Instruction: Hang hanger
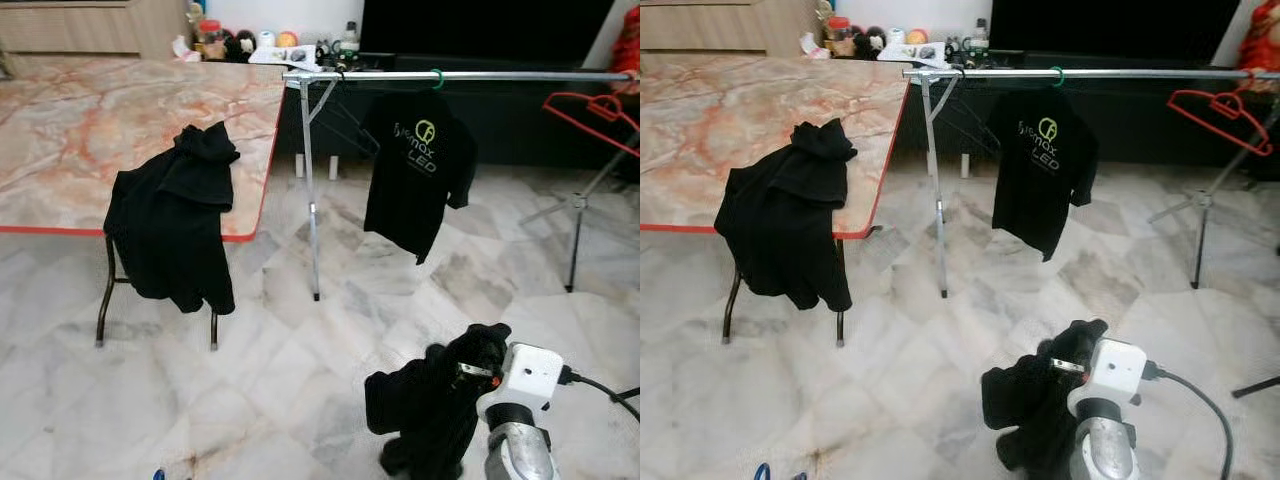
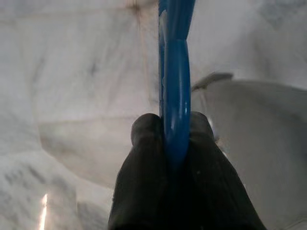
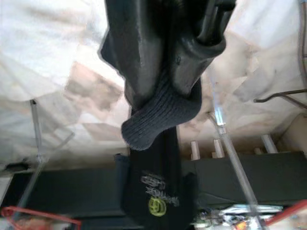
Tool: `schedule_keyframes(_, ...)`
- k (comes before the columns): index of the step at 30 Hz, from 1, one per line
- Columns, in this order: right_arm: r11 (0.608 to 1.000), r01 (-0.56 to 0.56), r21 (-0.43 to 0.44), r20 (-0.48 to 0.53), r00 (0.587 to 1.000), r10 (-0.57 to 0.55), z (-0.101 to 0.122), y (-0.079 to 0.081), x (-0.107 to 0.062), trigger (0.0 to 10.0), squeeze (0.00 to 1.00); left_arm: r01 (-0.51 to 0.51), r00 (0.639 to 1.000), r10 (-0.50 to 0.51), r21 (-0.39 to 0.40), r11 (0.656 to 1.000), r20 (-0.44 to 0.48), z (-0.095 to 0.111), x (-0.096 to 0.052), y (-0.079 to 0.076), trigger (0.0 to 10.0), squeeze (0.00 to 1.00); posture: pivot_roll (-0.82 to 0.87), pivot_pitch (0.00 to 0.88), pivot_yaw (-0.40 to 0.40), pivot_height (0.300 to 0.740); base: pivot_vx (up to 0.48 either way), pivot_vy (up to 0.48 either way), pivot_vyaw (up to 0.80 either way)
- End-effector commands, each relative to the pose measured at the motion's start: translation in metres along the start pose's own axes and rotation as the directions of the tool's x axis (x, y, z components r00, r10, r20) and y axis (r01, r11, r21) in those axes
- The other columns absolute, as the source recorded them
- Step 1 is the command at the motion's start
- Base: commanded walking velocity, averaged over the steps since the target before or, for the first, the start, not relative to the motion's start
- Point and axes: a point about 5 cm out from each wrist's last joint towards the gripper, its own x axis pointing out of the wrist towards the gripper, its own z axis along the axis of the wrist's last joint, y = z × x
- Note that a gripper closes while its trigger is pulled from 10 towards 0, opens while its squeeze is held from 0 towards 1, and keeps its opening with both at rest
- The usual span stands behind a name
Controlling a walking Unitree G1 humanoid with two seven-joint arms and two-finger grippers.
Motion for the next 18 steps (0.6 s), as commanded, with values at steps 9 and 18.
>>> schedule_keyframes(9,0.999,-0.034,-0.005,0.042,0.999,0.034,0.0086,0.0085,0.0023,10.0,0.0,0.0,0.999,0.0,-0.005,1.0,-0.035,-0.0126,-0.0022,-0.0031,10.0,0.0,0.0,0.087,-0.033,0.721,0.0,0.439,0.0)
schedule_keyframes(18,0.999,-0.043,-0.006,0.043,0.998,0.044,0.0078,0.0114,0.0022,10.0,0.0,0.0,0.999,0.0,0.0,1.0,-0.035,-0.0129,-0.0024,-0.0025,10.0,0.0,-0.01,0.064,-0.024,0.721,0.0,0.436,0.0)
